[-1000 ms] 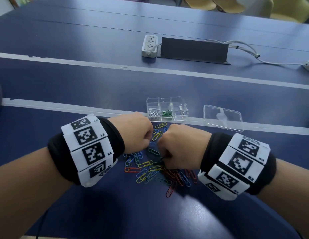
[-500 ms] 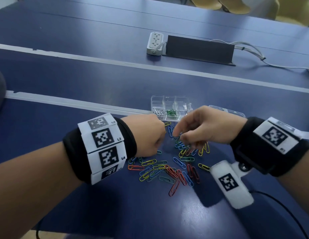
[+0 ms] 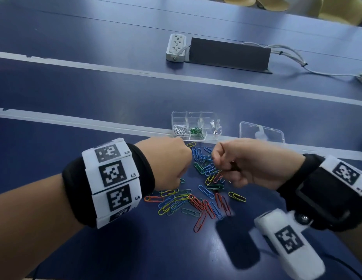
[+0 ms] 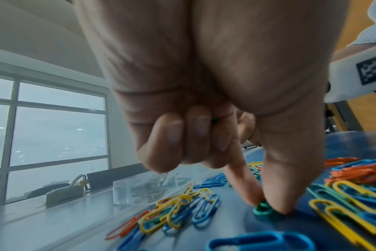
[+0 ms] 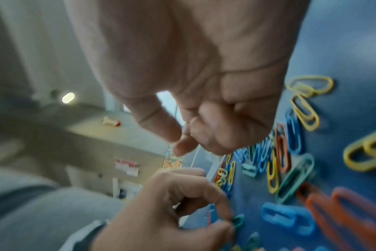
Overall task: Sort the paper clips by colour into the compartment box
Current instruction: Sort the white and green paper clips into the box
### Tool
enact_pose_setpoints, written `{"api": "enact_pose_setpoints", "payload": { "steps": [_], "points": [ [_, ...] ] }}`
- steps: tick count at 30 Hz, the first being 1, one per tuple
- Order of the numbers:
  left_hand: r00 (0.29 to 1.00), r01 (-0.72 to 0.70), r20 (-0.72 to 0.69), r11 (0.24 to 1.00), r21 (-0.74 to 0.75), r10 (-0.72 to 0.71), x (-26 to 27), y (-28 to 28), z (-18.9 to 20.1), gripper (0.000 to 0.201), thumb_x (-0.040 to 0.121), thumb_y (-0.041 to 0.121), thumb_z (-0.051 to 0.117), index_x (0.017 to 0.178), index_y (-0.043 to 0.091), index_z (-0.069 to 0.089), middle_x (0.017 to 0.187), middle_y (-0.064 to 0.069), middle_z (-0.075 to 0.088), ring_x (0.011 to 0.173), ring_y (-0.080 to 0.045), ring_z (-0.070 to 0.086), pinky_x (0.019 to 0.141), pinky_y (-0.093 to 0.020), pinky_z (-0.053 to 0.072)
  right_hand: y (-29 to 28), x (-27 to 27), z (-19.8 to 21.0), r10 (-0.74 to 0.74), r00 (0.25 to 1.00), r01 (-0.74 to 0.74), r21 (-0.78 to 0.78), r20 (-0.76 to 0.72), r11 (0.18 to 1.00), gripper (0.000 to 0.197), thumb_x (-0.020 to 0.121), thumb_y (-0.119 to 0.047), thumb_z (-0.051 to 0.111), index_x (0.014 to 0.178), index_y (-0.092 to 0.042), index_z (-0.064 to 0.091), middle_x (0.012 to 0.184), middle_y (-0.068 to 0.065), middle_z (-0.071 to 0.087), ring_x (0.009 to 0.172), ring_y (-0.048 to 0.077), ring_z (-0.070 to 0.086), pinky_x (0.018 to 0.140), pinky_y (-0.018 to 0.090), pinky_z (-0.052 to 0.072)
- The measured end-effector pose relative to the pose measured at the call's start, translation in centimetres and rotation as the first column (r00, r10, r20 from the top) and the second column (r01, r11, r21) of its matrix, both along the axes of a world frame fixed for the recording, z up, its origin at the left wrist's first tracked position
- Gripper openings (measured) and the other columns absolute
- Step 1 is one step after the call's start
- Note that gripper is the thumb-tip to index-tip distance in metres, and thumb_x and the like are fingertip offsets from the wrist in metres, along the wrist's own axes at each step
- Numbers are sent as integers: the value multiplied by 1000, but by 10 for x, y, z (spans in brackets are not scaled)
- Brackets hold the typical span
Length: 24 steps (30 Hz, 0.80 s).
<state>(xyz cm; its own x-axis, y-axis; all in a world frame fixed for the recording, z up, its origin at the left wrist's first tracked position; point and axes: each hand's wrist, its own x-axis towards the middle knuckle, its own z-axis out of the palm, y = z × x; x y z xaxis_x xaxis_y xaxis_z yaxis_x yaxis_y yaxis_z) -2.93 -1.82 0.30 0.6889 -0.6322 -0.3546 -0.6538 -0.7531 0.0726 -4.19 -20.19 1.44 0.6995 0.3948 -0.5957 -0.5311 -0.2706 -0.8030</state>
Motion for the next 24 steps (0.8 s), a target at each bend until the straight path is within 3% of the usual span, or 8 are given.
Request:
{"api": "enact_pose_setpoints", "payload": {
  "steps": [1,3,5,7,11,16,21,24],
  "points": [
    [1000,-5,-4,1000,12,5,-1,-1,0,20,76,25,57,87,14,68,95,-5,66,88,-29,64,74,-34,57,0,-2,0,116,981,-86,-186,154,979,12,72,-16,60,61,-21,61,53,-8,43,43,6,38,39,16,28],
    [1000,-8,-25,999,31,9,-1,-2,-1,21,74,27,57,86,13,67,95,-6,65,87,-30,64,74,-35,57,0,-6,0,477,798,-165,-628,369,760,8,76,-27,68,69,-23,65,47,-10,45,43,2,41,45,10,29],
    [999,-6,-45,999,33,7,0,-2,-1,22,73,26,56,84,10,66,94,-8,65,87,-30,63,75,-35,57,3,-11,-3,703,628,-143,-839,333,525,7,77,-30,65,77,-24,69,50,-11,49,53,2,48,49,10,33],
    [998,-2,-66,1000,11,3,1,-4,0,20,72,23,54,79,7,63,88,-10,66,85,-30,62,74,-34,56,5,-15,-8,754,591,-130,-889,287,440,13,77,-26,61,82,-21,72,65,-9,59,68,10,53,62,18,44],
    [995,-37,-90,998,-50,32,3,-7,6,17,70,21,57,59,18,44,64,2,52,64,-18,49,59,-24,43,7,-18,-11,732,621,-120,-890,278,440,14,75,-26,58,78,-17,68,77,1,69,75,20,57,75,33,52],
    [994,-53,-102,992,-113,41,14,-12,9,15,72,19,62,65,22,49,57,9,44,52,-3,38,48,-19,32,3,-5,4,582,733,-90,-797,353,597,7,69,-25,66,67,-22,60,62,-7,59,60,6,52,65,25,49],
    [996,-61,-79,984,-165,49,22,-24,2,22,80,9,54,93,21,65,63,12,43,74,-16,50,71,-23,43,2,29,19,316,808,58,-601,497,797,13,72,-4,64,77,-16,65,61,-3,62,54,14,60,64,32,54],
    [993,-74,-100,987,-141,61,24,-25,0,34,84,11,53,112,27,64,80,5,46,93,-26,60,86,-34,51,6,48,19,333,802,76,-638,496,767,22,76,-5,60,91,-19,68,65,-4,63,54,17,62,66,30,55]
  ]
}}
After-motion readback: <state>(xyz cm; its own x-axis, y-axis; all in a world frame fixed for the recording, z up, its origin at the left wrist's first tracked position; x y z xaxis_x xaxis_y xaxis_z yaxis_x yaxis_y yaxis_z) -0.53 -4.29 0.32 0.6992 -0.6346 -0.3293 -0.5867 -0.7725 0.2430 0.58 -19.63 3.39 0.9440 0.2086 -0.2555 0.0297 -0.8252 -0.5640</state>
